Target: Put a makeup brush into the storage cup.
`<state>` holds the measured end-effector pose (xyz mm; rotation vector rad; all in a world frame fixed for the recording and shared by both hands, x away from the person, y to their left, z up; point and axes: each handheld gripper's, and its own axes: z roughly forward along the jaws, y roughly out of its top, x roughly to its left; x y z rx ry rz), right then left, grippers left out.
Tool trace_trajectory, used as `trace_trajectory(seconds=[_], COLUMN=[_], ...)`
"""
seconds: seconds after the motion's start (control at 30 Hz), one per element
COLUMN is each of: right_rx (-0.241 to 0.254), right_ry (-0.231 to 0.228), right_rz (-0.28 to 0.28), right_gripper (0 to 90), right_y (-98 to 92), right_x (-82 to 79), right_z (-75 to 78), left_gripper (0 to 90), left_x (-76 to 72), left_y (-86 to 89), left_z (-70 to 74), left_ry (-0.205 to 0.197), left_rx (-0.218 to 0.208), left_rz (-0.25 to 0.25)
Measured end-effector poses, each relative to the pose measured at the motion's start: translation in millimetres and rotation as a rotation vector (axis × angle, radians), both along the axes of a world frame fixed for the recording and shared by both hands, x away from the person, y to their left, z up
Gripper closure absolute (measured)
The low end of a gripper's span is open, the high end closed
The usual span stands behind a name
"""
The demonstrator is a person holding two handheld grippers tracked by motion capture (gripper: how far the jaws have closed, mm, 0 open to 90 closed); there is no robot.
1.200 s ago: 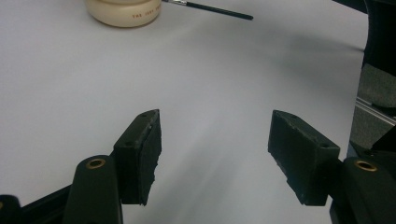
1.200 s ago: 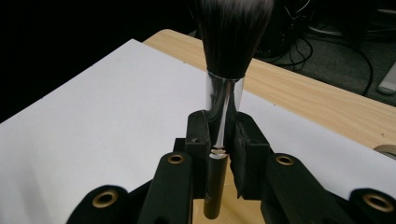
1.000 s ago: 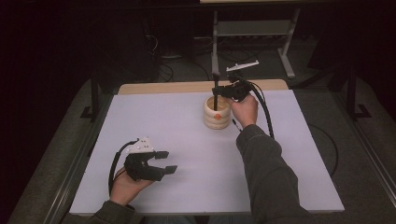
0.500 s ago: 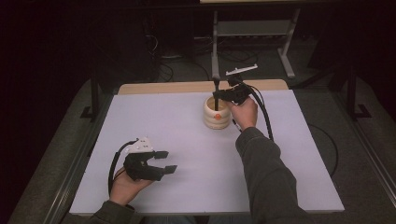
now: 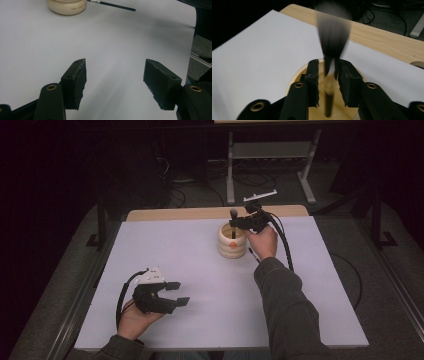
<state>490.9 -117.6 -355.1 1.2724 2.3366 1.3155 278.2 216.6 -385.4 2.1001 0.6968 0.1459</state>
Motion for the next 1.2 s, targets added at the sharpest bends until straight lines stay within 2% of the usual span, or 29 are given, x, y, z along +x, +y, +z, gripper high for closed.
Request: trace_trajectory(seconds=[0.2,0.3,0.4,0.5,0.8,0.83,0.97,1.2], right_rx=[-0.002,0.001,0.008,0.042,0.044,0.040,0.021,0.044], right_ry=[-0.011,-0.018,-0.023,-0.012,-0.012,-0.023,-0.018,-0.019], right_rz=[-0.015,-0.017,-0.013,-0.019,-0.009,-0.009,-0.005,-0.002], right_gripper=[63.8,63.6,63.3,62.3,59.4,58.9,56.8,51.3], right_y=[-5.5,-7.9,-14.8,-20.7,-33.1,-34.2,-37.4,-46.3], right_x=[-3.6,-6.1,-11.0,-15.0,-23.2,-23.9,-28.3,-35.1], right_z=[5.8,7.8,8.7,9.5,10.6,10.0,11.3,12.9], left_gripper=[34.8,34.8,34.8,34.7,34.5,34.5,34.3,33.7], left_x=[-0.2,1.0,-0.2,0.3,-0.1,0.3,0.7,0.4], left_y=[-0.1,0.3,-1.0,-0.8,-1.8,-1.1,-0.9,-1.3], left_z=[0.1,0.1,-0.8,-0.8,-1.4,-1.2,-1.6,-2.0], left_ry=[0.003,-0.013,0.005,-0.001,0.004,0.000,0.002,0.005], left_rx=[0.005,0.014,0.009,0.010,0.006,0.015,0.012,0.009], left_rz=[0.001,-0.009,0.003,0.000,0.003,-0.001,0.002,0.005])
